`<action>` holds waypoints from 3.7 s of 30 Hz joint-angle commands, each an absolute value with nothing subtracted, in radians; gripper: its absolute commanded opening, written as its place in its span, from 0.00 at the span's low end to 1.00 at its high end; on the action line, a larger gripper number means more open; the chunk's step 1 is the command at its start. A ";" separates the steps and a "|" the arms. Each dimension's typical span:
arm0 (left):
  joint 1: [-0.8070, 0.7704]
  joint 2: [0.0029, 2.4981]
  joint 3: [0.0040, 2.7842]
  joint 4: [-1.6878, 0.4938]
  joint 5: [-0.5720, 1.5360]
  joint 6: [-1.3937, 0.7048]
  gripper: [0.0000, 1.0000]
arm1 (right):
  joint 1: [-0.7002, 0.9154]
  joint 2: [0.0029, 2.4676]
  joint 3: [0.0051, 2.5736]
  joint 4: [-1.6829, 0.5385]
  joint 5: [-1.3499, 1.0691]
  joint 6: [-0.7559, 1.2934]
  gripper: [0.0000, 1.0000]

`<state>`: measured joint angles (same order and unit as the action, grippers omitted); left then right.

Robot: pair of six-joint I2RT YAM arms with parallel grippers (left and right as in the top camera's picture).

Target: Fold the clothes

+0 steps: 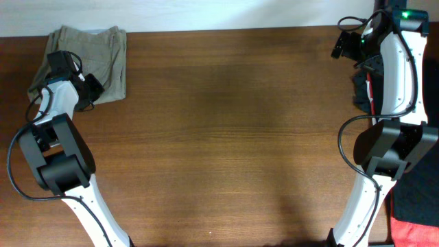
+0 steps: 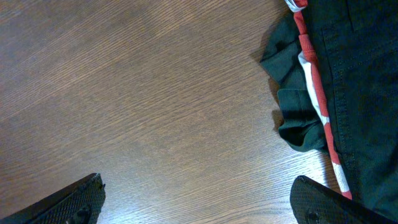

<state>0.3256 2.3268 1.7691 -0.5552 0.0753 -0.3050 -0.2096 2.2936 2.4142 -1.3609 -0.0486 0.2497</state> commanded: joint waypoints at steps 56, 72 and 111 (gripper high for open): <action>0.373 2.152 1.844 -0.635 -0.112 -0.287 0.01 | -0.211 2.284 2.424 -1.361 -0.036 0.243 0.99; 0.443 2.374 1.844 -0.416 -0.068 -0.259 0.01 | -0.211 2.284 2.424 -1.362 -0.036 0.243 0.99; 0.463 2.278 1.845 -0.376 -0.128 -0.279 0.48 | -0.211 2.284 2.424 -1.362 -0.036 0.244 0.99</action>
